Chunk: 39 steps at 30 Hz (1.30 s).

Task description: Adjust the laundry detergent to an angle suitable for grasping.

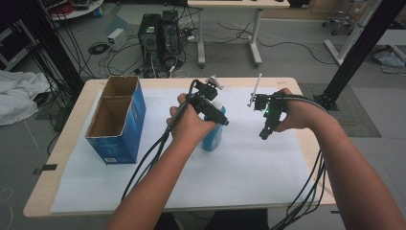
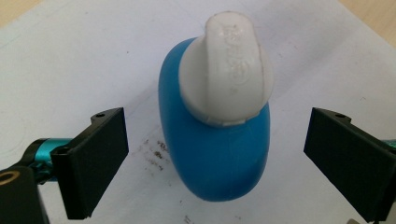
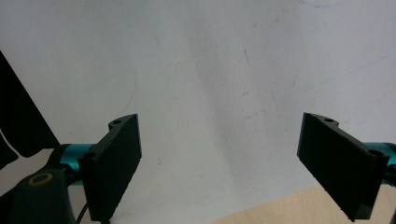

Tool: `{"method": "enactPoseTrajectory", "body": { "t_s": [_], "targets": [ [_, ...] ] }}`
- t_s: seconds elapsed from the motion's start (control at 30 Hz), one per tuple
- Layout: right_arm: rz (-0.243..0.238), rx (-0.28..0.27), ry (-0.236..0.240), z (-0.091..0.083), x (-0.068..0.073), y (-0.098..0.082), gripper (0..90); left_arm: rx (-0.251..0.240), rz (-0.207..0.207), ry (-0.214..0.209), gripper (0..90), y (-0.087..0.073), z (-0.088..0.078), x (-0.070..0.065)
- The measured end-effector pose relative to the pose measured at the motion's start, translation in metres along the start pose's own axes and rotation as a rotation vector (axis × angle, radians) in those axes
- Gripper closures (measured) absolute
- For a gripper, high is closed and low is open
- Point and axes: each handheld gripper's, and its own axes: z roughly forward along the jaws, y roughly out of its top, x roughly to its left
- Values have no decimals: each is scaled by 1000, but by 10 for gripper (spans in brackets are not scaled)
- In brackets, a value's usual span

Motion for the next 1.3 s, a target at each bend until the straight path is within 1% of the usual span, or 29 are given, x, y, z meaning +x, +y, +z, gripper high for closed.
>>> {"method": "enactPoseTrajectory", "body": {
  "t_s": [0.03,0.07,0.17,0.2,0.23,0.3,0.33,0.37,0.4,0.43,0.47,0.5,0.53,0.57,0.6,0.73,0.77,0.83,0.9,0.93,1.0,1.07,1.2,1.23,1.3],
  "targets": [
    [0,0,0,0,0,0,128,0,0,0,64,0,0,0],
    [12,5,1,0,0,0,128,5,2,2,64,2,3,-1],
    [7,-2,-2,0,0,-1,129,8,8,10,64,3,8,-3],
    [-24,9,-14,-1,-2,-2,129,15,6,13,64,3,9,-4],
    [10,-1,-1,-1,0,-1,129,21,8,14,64,3,11,-3],
    [10,-4,1,-1,-1,-1,129,24,4,22,64,4,14,-4],
    [-15,6,-12,0,-2,-1,129,25,5,26,64,4,15,-4],
    [-15,7,-12,0,-2,-1,129,26,4,26,64,4,16,-4],
    [-32,11,-15,1,-4,-1,129,26,4,31,64,5,17,-4],
    [-32,11,-15,1,-4,-1,129,26,4,31,64,5,17,-4],
    [-13,5,-6,1,-2,0,129,26,2,39,64,5,19,-4],
    [-13,5,-6,1,-2,0,129,26,2,39,64,5,19,-4],
    [-28,14,-16,1,-3,0,128,27,5,40,64,6,21,-4],
    [-9,9,-6,1,-2,0,129,33,9,47,64,7,22,-4],
    [-8,10,-9,1,-2,0,129,36,11,54,64,7,22,-4],
    [-17,8,-8,1,-3,-1,128,37,2,48,64,9,25,-4],
    [11,5,5,1,-2,0,129,48,8,56,64,10,28,-4],
    [13,6,3,2,-2,0,129,54,6,59,65,11,29,-4],
    [1,7,1,2,-4,0,129,65,10,67,64,11,31,-3],
    [8,4,8,2,-3,0,129,64,11,73,65,11,32,-3],
    [7,5,7,2,-3,0,128,70,13,79,65,11,33,-3],
    [10,8,9,3,-5,1,129,66,6,74,65,11,35,-3],
    [14,8,8,3,-4,1,129,64,-5,78,64,11,37,-2],
    [14,9,7,3,-4,1,128,76,-4,88,64,11,38,-2],
    [5,13,5,3,-5,0,129,82,-19,88,65,11,40,-1]
  ]
}}
